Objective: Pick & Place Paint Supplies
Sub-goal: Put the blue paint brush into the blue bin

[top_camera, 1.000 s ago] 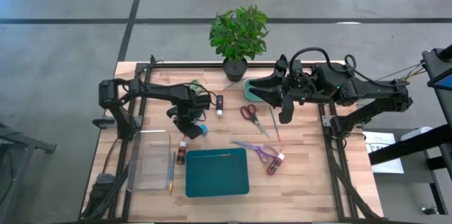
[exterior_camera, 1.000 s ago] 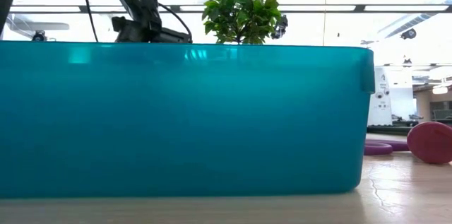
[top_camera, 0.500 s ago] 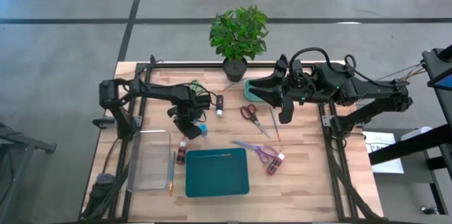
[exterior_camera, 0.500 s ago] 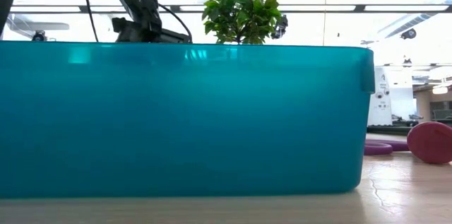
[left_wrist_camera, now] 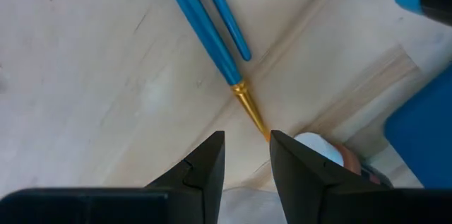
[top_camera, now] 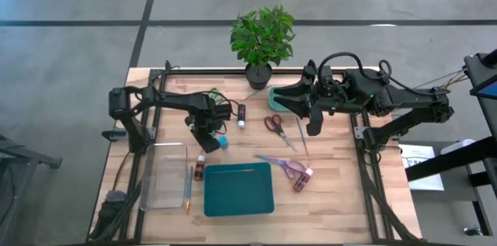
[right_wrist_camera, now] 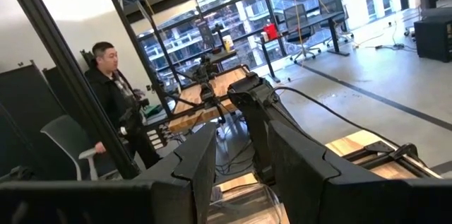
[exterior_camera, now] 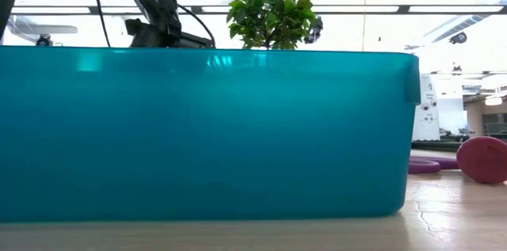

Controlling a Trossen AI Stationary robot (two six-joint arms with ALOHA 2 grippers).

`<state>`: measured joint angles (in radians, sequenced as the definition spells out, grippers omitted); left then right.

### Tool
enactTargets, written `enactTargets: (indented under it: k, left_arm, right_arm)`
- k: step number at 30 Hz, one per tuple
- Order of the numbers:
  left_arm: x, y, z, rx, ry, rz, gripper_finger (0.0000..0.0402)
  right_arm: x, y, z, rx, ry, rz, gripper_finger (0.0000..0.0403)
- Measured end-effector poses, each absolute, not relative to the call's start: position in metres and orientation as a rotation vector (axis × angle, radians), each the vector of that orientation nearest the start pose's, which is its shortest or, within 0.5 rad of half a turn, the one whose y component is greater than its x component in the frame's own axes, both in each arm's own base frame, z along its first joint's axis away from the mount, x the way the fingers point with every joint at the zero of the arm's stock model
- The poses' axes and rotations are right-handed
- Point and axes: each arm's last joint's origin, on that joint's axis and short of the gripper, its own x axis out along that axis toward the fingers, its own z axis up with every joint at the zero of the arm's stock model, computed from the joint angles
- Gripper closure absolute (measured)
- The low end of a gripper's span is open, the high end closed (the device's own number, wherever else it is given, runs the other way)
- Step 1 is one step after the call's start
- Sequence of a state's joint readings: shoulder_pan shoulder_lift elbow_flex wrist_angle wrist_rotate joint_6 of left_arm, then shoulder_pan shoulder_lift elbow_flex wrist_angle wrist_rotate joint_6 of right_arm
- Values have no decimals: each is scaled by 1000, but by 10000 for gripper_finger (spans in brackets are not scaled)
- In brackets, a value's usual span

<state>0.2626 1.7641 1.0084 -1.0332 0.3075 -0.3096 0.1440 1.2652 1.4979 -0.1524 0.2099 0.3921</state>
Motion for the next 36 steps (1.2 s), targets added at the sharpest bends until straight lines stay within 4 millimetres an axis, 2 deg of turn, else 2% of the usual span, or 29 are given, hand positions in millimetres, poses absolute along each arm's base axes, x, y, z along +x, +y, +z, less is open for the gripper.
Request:
enactTargets:
  k: [11, 19, 27, 36]
  left_arm:
    - [263, 60, 145, -721, 1730, 228, 280]
    - [267, 51, 143, -695, 1716, 210, 280]
    - [254, 47, 128, -734, 1749, 259, 280]
    - [254, 47, 127, -751, 1739, 277, 280]
  right_arm:
    - [259, 31, 478, 406, -91, -51, 274]
    - [259, 31, 478, 406, -92, -51, 274]
    - [259, 31, 478, 406, -91, -51, 274]
    - [259, 31, 478, 406, -90, -51, 274]
